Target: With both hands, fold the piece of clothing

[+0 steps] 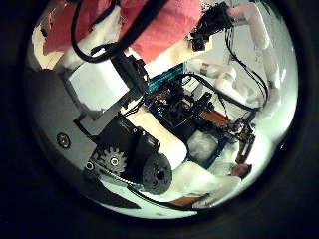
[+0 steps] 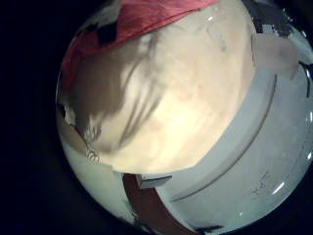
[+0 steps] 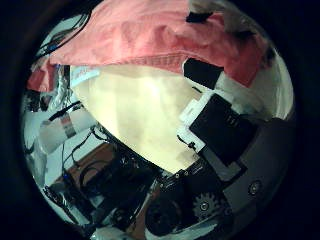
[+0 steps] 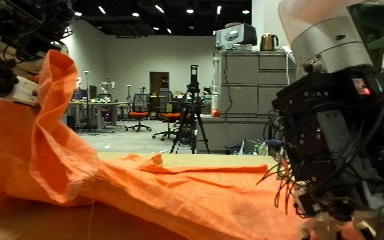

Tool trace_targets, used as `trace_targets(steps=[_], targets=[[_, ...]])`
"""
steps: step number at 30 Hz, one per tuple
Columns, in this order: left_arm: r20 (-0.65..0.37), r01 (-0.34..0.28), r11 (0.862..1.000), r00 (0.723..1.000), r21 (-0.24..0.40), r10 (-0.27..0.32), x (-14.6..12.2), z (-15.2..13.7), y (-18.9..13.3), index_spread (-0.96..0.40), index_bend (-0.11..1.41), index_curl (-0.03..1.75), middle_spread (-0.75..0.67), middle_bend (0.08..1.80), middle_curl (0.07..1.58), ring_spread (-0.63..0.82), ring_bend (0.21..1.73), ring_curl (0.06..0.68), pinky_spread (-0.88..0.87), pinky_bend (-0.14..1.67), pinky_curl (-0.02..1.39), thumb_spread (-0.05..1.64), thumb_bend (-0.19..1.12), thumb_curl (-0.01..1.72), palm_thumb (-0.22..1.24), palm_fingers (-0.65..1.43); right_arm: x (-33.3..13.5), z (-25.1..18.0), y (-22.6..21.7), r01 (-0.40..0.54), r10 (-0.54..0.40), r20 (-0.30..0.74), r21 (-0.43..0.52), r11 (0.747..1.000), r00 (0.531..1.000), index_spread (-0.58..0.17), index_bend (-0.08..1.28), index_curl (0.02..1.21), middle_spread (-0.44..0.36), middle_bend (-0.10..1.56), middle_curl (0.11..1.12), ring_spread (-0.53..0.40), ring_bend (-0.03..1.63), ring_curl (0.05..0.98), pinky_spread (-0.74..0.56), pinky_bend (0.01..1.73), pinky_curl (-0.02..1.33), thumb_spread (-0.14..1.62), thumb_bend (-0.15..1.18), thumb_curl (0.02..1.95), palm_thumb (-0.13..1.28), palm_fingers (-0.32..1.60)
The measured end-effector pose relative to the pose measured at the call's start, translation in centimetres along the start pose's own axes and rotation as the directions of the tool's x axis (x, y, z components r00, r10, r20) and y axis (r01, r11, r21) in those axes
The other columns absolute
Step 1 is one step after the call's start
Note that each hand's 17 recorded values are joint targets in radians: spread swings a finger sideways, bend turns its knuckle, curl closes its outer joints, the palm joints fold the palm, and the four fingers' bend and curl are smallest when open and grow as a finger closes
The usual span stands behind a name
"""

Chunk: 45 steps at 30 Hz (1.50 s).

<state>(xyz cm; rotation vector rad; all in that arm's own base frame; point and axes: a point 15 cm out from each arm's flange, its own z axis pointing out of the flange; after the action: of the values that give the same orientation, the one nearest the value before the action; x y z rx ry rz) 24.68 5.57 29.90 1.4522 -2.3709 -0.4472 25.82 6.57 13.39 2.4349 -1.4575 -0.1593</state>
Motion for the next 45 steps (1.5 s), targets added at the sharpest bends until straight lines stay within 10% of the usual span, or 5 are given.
trace_targets(steps=[7, 19, 38, 45], targets=[[0.000, 0.002, 1.000, 1.000, 0.001, -0.002, -0.1, -0.1, 0.0, -0.72, 0.19, 0.92, -0.55, 1.04, 0.55, -0.62, 0.76, 0.431, -0.82, 0.65, 0.48, 1.06, -0.02, 0.30, 0.75, 1.13, -0.9, -0.2, -0.1, 0.026, -0.027, -0.012, -0.002, 1.000, 1.000, -0.548, 0.66, 0.96, -0.405, 1.01, 1.04, -0.352, 1.44, 0.804, -0.40, 1.25, 0.94, 0.86, -0.02, 0.41, 0.85, 0.49], [-0.004, -0.002, 1.000, 1.000, -0.001, 0.002, -0.1, -0.1, 0.2, -0.71, 0.19, 0.92, -0.54, 1.05, 0.55, -0.61, 0.76, 0.433, -0.82, 0.64, 0.48, 1.06, -0.02, 0.31, 0.75, 1.13, 0.1, -2.2, -2.3, 0.008, -0.006, -0.011, 0.133, 0.991, 1.000, -0.499, 0.99, 1.10, -0.351, 1.16, 1.10, -0.288, 1.40, 0.823, -0.34, 1.23, 1.03, 1.06, 0.04, 0.48, 1.06, 0.86], [-0.007, -0.008, 1.000, 1.000, -0.001, 0.008, 0.1, -0.1, 0.3, -0.71, 0.19, 0.92, -0.54, 1.05, 0.54, -0.61, 0.76, 0.435, -0.82, 0.64, 0.48, 1.06, -0.02, 0.31, 0.75, 1.13, 2.6, -7.1, 0.3, -0.052, 0.056, -0.007, 0.243, 0.969, 0.998, -0.389, 0.98, 1.11, -0.265, 1.17, 1.08, -0.261, 1.37, 0.844, -0.29, 1.19, 1.08, 1.23, 0.01, 0.55, 1.12, 0.91], [-0.014, -0.017, 1.000, 1.000, 0.007, 0.018, 0.6, -0.2, 0.1, -0.72, 0.19, 0.92, -0.54, 1.05, 0.54, -0.62, 0.76, 0.435, -0.82, 0.64, 0.48, 1.06, -0.02, 0.31, 0.75, 1.13, 3.8, -5.9, 2.0, -0.106, 0.106, 0.013, 0.224, 0.969, 0.994, -0.381, 0.69, 1.00, -0.230, 1.00, 0.96, -0.274, 1.27, 0.758, -0.38, 1.08, 0.97, 1.25, -0.07, 0.43, 0.72, 0.71]])
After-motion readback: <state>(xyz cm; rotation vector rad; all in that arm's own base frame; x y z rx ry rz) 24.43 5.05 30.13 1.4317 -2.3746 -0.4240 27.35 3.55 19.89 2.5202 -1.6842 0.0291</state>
